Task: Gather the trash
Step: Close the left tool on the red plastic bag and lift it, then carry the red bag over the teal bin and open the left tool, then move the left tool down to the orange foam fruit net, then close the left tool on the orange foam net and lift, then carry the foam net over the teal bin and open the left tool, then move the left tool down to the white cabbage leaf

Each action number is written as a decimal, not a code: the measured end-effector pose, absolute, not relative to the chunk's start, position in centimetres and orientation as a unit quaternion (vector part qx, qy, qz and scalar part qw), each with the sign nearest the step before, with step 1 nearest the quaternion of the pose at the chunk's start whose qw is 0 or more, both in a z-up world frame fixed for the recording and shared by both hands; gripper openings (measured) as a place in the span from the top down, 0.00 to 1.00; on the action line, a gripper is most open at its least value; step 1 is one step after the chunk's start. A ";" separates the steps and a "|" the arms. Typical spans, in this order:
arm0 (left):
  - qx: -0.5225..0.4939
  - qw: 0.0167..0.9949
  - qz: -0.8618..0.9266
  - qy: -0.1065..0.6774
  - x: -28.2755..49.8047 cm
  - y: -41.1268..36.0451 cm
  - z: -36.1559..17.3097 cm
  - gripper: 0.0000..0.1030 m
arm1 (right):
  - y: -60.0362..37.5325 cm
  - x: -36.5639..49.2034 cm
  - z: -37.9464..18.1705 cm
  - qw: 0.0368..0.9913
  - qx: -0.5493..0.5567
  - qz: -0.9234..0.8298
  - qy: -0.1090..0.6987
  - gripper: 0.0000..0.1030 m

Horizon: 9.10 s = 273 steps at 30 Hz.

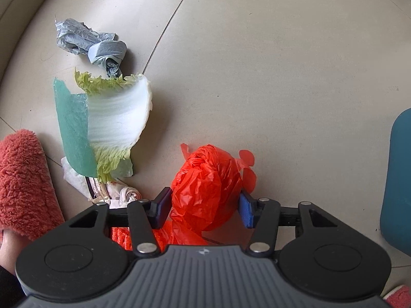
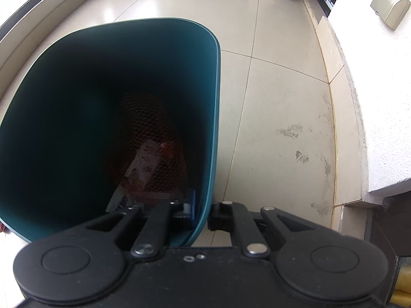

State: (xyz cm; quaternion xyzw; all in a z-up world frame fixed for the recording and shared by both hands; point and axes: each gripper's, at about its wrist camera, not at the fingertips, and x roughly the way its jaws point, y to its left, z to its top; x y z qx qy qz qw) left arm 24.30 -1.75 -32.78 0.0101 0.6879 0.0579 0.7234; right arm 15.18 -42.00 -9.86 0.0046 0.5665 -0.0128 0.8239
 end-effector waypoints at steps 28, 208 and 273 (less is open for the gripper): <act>-0.059 0.825 -0.098 0.554 19.8 -8.3 -4.4 0.49 | -41.4 13.9 -9.0 0.833 0.005 -0.014 0.553 0.93; -0.027 0.775 -0.148 0.614 20.9 -12.2 -12.5 0.87 | -28.0 15.6 -10.0 0.776 -0.158 0.134 0.595 0.87; -0.172 0.730 0.092 0.656 29.8 12.4 -28.0 0.27 | -30.2 20.0 -10.3 0.785 -0.078 0.103 0.605 0.92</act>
